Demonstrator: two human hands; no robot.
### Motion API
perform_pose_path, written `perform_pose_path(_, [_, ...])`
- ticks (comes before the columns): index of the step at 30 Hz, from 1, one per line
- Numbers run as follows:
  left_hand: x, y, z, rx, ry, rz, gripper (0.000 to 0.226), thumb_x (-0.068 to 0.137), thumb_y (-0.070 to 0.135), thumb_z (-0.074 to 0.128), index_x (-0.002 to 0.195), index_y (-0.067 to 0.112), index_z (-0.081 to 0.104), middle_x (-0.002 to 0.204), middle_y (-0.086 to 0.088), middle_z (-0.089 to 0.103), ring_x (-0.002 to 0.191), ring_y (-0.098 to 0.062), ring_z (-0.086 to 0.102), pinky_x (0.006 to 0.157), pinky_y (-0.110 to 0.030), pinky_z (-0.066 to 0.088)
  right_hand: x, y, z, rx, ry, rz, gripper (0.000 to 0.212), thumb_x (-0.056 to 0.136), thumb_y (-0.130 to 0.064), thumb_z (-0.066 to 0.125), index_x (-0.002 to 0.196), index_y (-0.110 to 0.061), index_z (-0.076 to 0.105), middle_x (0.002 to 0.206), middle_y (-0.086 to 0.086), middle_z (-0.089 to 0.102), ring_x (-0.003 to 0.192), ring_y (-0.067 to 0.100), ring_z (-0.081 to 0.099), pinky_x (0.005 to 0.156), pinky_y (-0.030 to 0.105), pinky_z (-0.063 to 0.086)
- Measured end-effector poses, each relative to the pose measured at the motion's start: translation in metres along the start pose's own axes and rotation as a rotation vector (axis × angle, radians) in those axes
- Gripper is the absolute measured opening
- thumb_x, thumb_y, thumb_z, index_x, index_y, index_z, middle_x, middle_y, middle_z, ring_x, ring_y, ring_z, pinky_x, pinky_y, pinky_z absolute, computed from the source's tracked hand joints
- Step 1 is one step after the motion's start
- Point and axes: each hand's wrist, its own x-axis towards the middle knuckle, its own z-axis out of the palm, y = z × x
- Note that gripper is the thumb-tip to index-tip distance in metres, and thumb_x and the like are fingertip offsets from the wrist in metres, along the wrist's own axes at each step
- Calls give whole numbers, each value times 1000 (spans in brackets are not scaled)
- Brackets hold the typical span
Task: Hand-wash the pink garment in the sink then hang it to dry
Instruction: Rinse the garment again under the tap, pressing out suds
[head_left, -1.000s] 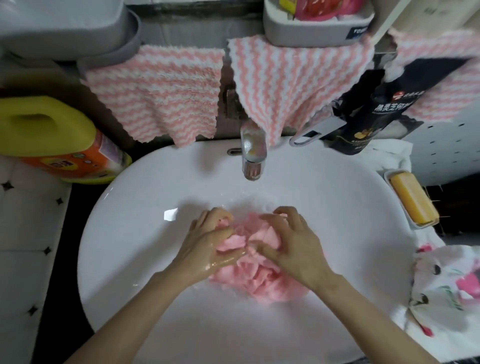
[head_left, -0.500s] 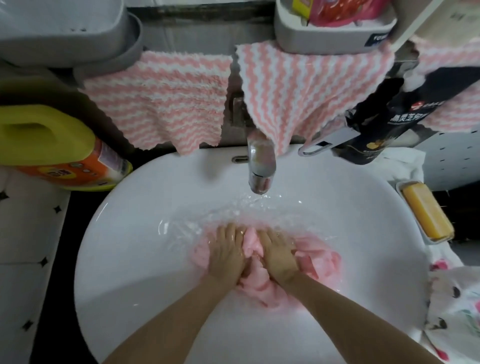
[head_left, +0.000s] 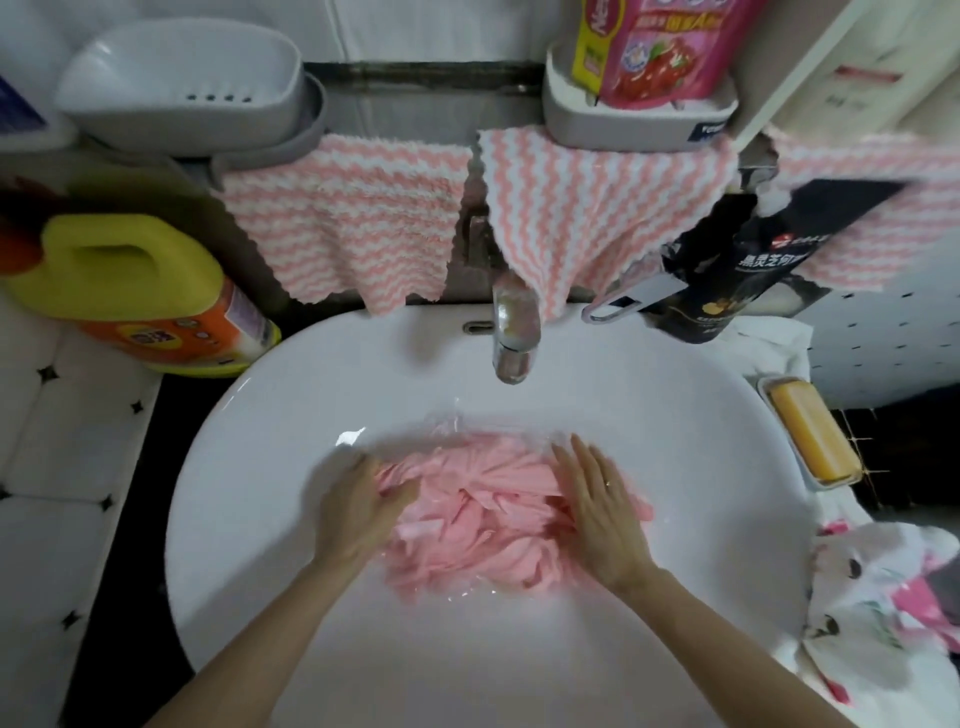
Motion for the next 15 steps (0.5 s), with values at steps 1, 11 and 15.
perform_pose_path(1, [-3,-7,-6,24,53,-16,28,84,33,65,70,10,55,78,-8,58,83,-34,61,63,-29,29,-1,3,-4,-62,46,39,98,66,-25,73,148,-16,20,150,17,34,135,40,36,115,54,18])
perform_pose_path(11, [-6,9,-8,681,-34,605,134,36,78,68,147,16,26,153,-20,24,144,-34,-1,111,-48,-22,4,-44,-25,144,-54,-6,85,75,-49,45,144,-43,-5,160,5,1,146,34,-4,113,64,-1])
perform_pose_path(15, [-14,16,31,723,-366,382,130,54,78,65,150,17,3,158,-11,-4,145,-36,4,113,-53,-4,22,-60,-8,-16,-297,140,108,76,-48,67,146,-42,-15,160,2,-4,145,31,6,112,59,12])
